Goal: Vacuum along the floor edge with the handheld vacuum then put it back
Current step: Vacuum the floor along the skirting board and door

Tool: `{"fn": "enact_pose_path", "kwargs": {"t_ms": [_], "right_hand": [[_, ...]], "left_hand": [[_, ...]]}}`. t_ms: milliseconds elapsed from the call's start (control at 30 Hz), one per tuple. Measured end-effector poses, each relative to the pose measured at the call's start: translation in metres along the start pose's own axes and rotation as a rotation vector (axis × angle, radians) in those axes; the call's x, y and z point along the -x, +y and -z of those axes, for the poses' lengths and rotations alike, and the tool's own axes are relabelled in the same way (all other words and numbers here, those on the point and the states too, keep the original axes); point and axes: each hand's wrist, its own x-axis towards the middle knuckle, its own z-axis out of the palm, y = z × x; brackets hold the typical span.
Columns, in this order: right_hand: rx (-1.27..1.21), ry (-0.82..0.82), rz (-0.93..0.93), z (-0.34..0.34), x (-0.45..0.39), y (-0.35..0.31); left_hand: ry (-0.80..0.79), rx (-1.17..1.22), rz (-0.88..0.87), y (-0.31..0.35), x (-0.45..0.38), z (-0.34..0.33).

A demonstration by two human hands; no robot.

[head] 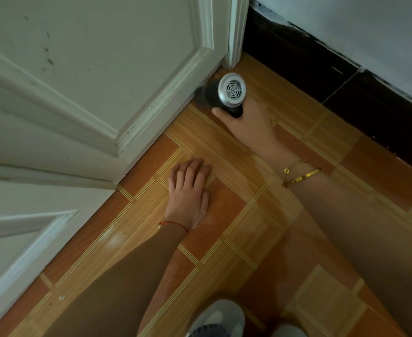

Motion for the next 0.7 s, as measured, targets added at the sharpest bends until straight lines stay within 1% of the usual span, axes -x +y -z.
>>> {"fn": "enact_pose_path", "kwargs": {"t_ms": [100, 200, 267, 400, 467, 633, 700], "right_hand": [[0.042, 0.128, -0.012, 0.009, -0.019, 0.000], [0.044, 0.175, -0.033, 0.011, -0.031, 0.001], [0.032, 0.152, -0.038, 0.009, -0.030, 0.001], [-0.006, 0.010, -0.015, 0.005, -0.014, 0.003], [0.021, -0.003, -0.003, 0.006, -0.009, 0.005], [0.052, 0.169, -0.054, 0.028, -0.009, 0.012], [0.088, 0.205, -0.083, 0.040, -0.008, 0.017]], "left_hand": [[-0.003, 0.009, 0.002, 0.000, 0.000, 0.000], [-0.003, 0.017, 0.002, 0.000, 0.000, 0.001], [-0.005, 0.018, 0.001, 0.000, -0.001, 0.001], [-0.002, 0.009, 0.002, 0.000, -0.001, 0.000], [-0.003, -0.001, 0.001, 0.000, 0.000, 0.000], [0.012, 0.006, 0.003, 0.000, 0.000, -0.001], [0.022, 0.009, 0.004, 0.000, 0.000, -0.002]]}}
